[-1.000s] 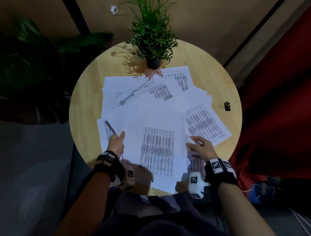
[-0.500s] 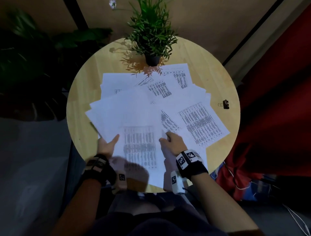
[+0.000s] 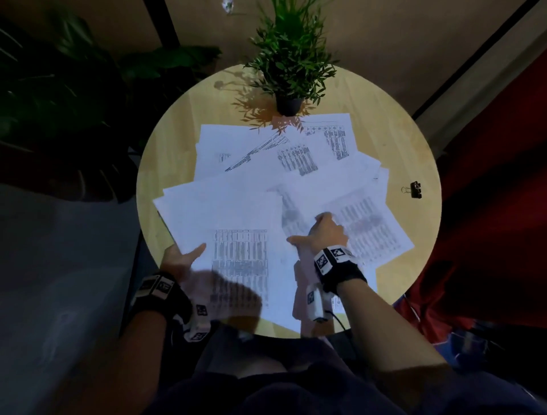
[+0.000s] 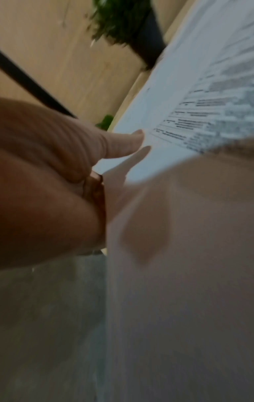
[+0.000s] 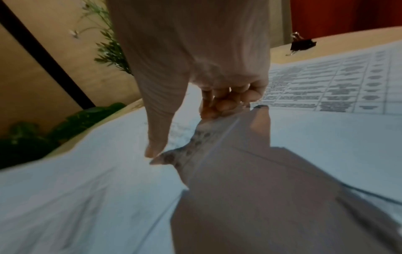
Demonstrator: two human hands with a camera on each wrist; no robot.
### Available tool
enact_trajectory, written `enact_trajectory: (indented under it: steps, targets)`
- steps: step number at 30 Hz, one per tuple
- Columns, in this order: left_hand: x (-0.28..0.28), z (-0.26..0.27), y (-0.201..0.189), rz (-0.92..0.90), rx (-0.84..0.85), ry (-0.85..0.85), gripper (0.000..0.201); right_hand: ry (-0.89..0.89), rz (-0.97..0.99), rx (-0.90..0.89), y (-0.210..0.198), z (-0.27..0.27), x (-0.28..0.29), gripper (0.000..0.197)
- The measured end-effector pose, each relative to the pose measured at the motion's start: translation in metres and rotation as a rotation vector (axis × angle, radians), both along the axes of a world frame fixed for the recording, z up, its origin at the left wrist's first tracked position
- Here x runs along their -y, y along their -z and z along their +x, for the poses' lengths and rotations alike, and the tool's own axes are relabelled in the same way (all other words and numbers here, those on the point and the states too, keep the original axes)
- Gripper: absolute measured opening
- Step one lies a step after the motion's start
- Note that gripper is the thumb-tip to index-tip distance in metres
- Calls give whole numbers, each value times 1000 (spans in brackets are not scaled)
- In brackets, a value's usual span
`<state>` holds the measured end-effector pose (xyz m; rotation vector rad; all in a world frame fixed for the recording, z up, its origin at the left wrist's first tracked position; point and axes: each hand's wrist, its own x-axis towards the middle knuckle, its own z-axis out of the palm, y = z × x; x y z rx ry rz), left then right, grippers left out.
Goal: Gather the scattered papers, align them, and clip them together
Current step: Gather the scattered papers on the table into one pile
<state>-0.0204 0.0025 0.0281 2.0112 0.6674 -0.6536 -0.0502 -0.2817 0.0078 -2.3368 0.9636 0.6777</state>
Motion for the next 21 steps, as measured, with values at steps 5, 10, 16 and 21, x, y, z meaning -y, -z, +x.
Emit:
enact_trajectory:
  steps: [5,10,16,21]
  targets:
    - [10,-10,3,65,73,83,24,-71,-186,113,5,-13,-27,80]
    - [-9,-13,17,105,125,-3,57,-56,-88,253,10,-19,-17,111]
    - [-13,-12,13,63,106,34,40,-40,158,80,6,-38,-63,71]
    - [-20,-8,22,98,61,103,51,80,387,166,14,-31,-58,37]
